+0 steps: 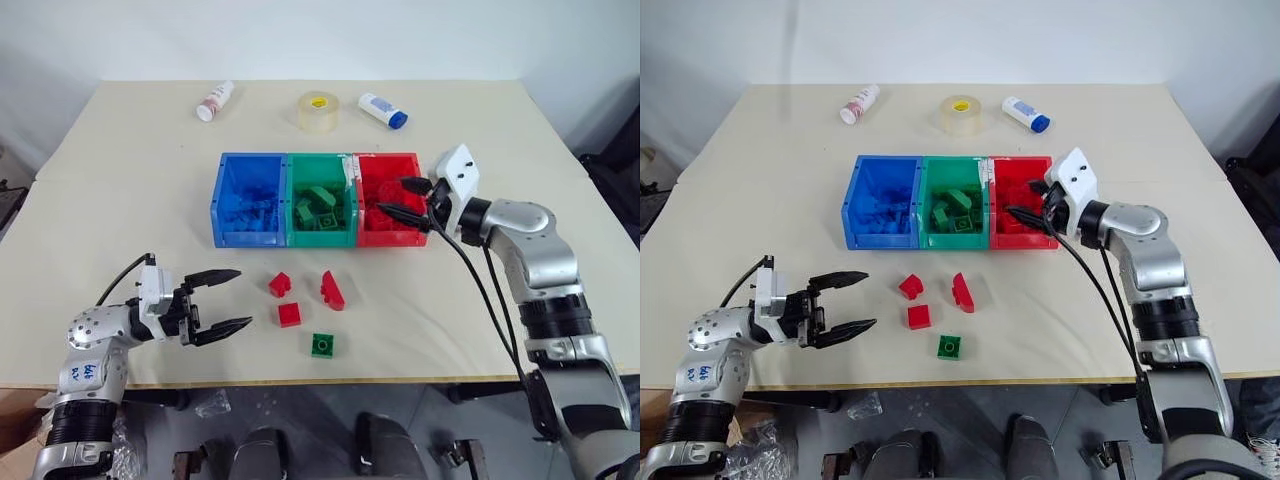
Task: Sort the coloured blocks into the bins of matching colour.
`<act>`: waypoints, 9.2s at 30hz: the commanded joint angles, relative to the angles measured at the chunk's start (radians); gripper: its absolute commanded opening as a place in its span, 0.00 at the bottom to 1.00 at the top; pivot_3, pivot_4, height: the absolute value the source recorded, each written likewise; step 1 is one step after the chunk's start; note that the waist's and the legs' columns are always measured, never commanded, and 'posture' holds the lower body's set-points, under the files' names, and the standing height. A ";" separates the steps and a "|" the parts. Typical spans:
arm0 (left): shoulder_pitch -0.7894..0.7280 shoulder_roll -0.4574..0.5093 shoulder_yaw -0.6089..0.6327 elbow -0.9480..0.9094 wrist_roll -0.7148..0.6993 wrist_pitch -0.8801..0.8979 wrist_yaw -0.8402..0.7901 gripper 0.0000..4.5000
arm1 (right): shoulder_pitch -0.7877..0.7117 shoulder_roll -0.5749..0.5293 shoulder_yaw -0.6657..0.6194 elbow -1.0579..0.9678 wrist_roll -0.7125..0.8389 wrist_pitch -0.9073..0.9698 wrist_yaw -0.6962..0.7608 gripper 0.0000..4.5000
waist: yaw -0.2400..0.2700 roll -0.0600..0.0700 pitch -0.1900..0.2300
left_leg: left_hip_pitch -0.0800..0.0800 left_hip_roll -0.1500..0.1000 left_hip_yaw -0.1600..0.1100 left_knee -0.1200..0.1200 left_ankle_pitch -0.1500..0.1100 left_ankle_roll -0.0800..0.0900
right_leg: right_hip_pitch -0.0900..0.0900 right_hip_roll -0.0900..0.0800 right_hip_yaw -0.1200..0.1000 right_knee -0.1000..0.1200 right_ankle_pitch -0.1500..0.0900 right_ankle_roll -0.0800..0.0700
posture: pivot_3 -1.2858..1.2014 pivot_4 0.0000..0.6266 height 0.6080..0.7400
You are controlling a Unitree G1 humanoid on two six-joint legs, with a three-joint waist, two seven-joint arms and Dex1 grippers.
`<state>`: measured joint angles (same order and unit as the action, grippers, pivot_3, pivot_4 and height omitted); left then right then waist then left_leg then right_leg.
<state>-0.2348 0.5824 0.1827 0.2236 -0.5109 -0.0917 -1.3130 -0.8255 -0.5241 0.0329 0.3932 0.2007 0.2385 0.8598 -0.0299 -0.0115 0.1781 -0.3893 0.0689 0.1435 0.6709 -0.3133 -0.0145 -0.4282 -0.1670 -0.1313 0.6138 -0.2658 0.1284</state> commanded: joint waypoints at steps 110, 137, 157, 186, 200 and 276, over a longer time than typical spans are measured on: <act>-0.058 0.020 0.019 0.153 0.014 -0.113 -0.036 1.00 | 0.651 -0.329 -0.208 -0.544 0.239 0.113 0.397 0.99 | 0.008 0.000 0.000 | -0.001 0.004 0.002 0.010 -0.008 0.002 | 0.001 0.002 0.000 0.000 0.000 0.000 | 0.52 0.24 1.00; 0.021 0.005 0.040 0.023 -0.031 -0.077 -0.045 1.00 | 0.366 0.075 0.241 -0.489 0.026 0.219 0.015 0.99 | 0.000 0.000 0.000 | -0.001 0.004 0.004 0.011 -0.009 0.002 | 0.000 0.001 -0.001 0.000 0.001 0.000 | 0.52 0.24 1.00; 0.057 -0.010 0.038 -0.022 -0.031 -0.072 -0.024 1.00 | 0.384 0.115 0.200 -0.572 0.040 0.217 -0.015 0.17 | 0.001 0.000 0.000 | -0.001 0.005 0.003 0.011 -0.009 0.002 | 0.000 0.002 -0.001 0.001 0.001 0.000 | 0.52 0.24 1.00; -0.046 -0.020 0.020 0.093 -0.009 -0.103 -0.064 1.00 | 0.023 -0.019 -0.011 -0.083 -0.034 -0.002 -0.022 1.00 | -0.006 0.000 0.000 | -0.001 0.005 0.005 0.010 -0.009 0.002 | -0.001 0.002 0.000 0.000 0.001 0.000 | 0.52 0.24 1.00; -0.015 -0.010 0.035 0.086 -0.003 -0.104 -0.044 1.00 | 0.487 -0.334 -0.137 -0.396 0.219 -0.033 0.475 1.00 | -0.001 0.000 0.000 | 0.000 0.004 0.005 0.011 -0.010 0.004 | 0.002 0.002 0.000 -0.003 0.002 0.003 | 0.52 0.24 1.00; -0.198 -0.183 -0.367 -0.166 0.359 0.146 0.433 0.33 | 0.567 -0.259 -0.238 -0.500 0.309 0.018 0.329 1.00 | 0.033 0.002 -0.001 | 0.000 0.006 0.005 0.014 -0.011 0.002 | 0.002 0.003 0.000 -0.002 0.002 0.001 | 0.52 0.24 1.00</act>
<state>-0.3952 0.4203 -0.1827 0.0518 -0.1513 0.0508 -0.9018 -0.2622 -0.7826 -0.1531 -0.0739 0.4700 0.2493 1.2069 0.0027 -0.0090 0.1775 -0.3890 0.0744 0.1489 0.6846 -0.3239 -0.0121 -0.4261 -0.1643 -0.1318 0.6124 -0.2639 0.1295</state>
